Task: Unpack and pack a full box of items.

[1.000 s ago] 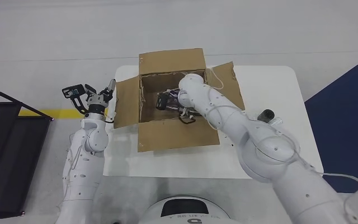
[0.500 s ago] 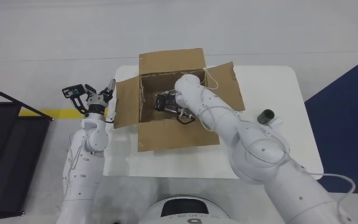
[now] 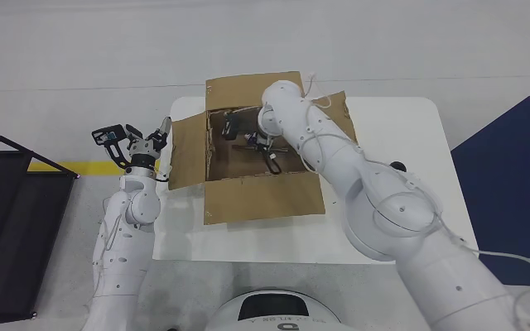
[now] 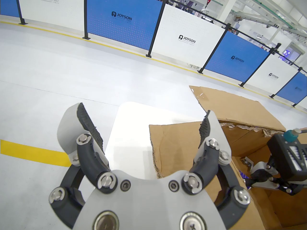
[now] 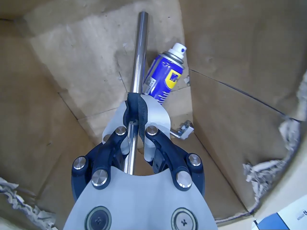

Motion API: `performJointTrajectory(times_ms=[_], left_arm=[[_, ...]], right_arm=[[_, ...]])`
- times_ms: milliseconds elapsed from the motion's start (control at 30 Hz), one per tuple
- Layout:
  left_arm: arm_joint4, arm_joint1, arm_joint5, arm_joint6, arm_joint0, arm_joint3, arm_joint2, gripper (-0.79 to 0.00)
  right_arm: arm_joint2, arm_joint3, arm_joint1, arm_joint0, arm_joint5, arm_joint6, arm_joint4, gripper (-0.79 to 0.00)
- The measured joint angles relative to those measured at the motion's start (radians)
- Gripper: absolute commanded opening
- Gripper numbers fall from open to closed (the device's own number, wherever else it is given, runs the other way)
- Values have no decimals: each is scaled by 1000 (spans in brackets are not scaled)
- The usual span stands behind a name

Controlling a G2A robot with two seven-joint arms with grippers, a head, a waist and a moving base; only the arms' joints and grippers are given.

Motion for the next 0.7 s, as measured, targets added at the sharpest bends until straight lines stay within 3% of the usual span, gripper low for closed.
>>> performJointTrajectory(times_ms=[433,533,700], left_arm=[[0,0,0,0,0,0,0,0],[0,0,0,0,0,0,0,0],[0,0,0,0,0,0,0,0]], right_arm=[[25,-68,30,-65,10,110,22,-782],[27,-81,34,-78,15,122,18,-628],[58,-85,44,-88,-23,96,66,-474]])
